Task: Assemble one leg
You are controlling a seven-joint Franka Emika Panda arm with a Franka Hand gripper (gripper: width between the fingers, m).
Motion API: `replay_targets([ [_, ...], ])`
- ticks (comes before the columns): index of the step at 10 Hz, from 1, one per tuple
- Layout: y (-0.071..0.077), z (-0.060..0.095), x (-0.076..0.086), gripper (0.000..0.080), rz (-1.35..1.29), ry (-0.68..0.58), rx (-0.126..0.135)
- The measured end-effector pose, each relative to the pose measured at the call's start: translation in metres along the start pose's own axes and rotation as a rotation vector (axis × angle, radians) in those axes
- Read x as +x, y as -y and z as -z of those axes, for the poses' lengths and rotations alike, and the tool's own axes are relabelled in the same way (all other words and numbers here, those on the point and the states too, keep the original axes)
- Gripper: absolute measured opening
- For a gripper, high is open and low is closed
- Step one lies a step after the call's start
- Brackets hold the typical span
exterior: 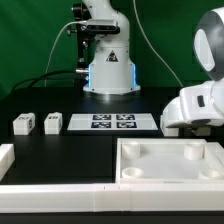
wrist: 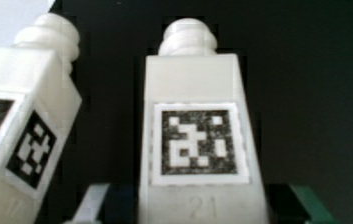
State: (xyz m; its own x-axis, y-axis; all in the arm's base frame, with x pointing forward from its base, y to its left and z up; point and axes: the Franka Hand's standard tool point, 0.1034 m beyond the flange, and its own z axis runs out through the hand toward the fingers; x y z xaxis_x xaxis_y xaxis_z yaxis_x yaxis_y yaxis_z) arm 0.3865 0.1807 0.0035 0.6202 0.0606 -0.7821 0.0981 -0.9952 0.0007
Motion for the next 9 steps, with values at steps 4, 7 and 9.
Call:
replay_targets([
  [4, -0.006, 0.020, -0.015, 0.0292, -0.050, -0.035, -0.001],
  [7, -0.020, 0.046, -0.038, 0.0293, -0.049, -0.041, 0.002],
  [9, -0.023, 0.050, -0.043, 0.0293, -0.052, -0.057, 0.003],
])
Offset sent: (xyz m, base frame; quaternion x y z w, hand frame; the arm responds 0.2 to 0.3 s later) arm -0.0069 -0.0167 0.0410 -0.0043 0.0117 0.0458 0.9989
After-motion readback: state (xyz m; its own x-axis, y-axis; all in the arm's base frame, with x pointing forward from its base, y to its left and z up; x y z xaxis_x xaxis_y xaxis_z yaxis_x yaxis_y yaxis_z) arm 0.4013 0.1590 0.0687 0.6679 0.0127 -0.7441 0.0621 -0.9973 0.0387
